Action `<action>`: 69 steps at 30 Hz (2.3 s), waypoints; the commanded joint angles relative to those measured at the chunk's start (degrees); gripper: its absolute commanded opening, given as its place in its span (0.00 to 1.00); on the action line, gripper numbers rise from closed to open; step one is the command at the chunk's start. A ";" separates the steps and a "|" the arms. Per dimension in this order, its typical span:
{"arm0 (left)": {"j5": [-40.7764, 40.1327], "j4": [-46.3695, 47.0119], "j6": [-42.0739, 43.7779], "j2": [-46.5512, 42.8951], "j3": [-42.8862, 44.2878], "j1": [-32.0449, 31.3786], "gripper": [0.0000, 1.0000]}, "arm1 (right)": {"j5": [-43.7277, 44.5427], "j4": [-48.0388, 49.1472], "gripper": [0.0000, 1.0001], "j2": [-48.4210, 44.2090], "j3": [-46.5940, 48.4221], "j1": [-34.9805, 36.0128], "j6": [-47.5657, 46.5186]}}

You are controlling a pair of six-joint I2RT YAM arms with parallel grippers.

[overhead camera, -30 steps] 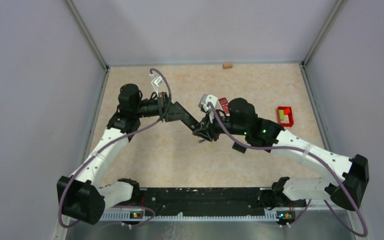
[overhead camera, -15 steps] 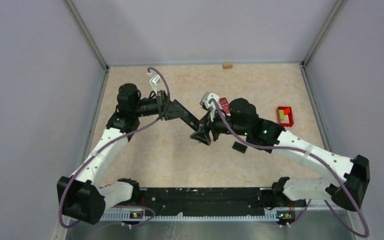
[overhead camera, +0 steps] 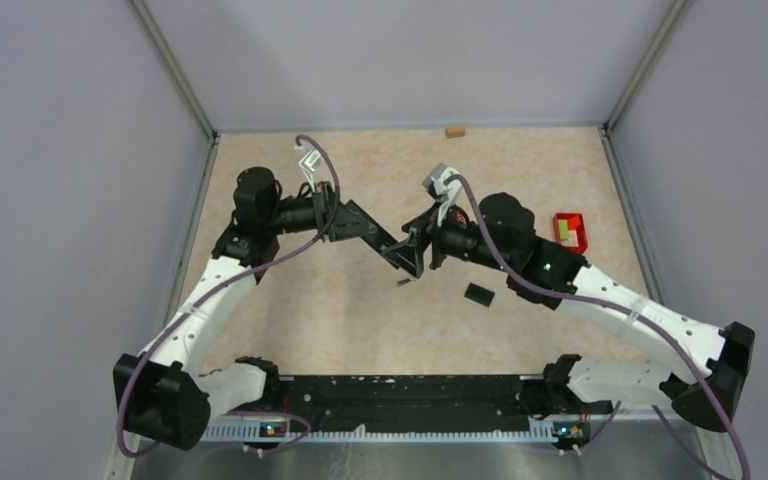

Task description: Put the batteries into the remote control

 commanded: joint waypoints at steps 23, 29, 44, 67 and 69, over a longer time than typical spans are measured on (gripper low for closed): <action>-8.73 18.90 -16.02 -5.08 -3.45 0.46 0.00 | 9.69 28.00 0.72 -1.55 -13.61 -1.99 58.93; -8.15 19.12 -15.66 -5.12 -3.63 0.46 0.00 | 8.72 28.77 0.71 0.12 -13.59 -2.58 60.46; -5.68 18.81 -12.62 -6.22 -3.85 0.46 0.00 | 8.85 30.89 0.59 0.51 -15.47 -3.73 62.77; -6.37 15.51 -11.36 -5.90 -3.18 0.46 0.00 | 7.27 29.56 0.56 0.90 -14.21 -3.88 59.61; -6.39 15.04 -11.07 -6.04 -3.05 0.46 0.00 | 7.47 29.49 0.54 0.73 -14.23 -3.86 59.48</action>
